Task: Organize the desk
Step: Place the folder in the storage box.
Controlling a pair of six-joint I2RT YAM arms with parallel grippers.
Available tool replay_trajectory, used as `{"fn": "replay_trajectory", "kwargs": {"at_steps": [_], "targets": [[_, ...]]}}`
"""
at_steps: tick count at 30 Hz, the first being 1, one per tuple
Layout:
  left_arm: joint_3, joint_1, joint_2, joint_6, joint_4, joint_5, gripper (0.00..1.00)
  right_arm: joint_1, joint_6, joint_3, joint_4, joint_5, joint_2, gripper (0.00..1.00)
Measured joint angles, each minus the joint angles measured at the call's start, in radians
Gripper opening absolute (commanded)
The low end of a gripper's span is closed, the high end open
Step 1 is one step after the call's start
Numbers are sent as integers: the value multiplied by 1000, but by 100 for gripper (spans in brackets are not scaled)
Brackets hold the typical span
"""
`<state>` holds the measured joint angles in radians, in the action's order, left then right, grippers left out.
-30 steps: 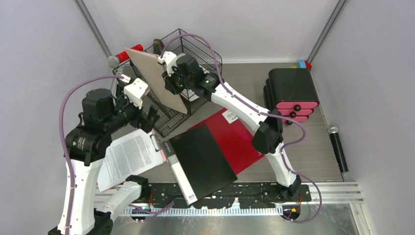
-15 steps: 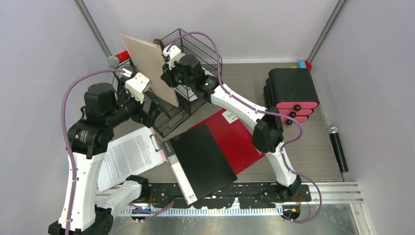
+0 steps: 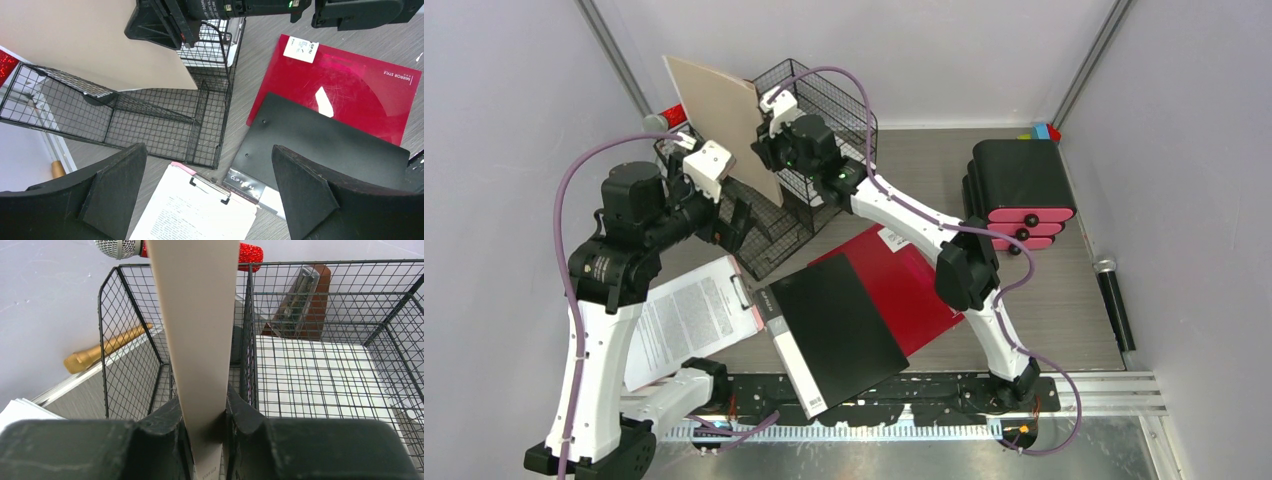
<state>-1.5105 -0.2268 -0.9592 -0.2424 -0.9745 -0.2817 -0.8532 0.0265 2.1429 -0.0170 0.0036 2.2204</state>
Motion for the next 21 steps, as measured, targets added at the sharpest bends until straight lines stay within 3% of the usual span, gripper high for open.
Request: {"fn": "replay_trajectory", "kwargs": {"at_steps": [21], "targets": [[8,0,-6,0,28,-15,100,-18,-26,-81,-154,93,32,0]]}}
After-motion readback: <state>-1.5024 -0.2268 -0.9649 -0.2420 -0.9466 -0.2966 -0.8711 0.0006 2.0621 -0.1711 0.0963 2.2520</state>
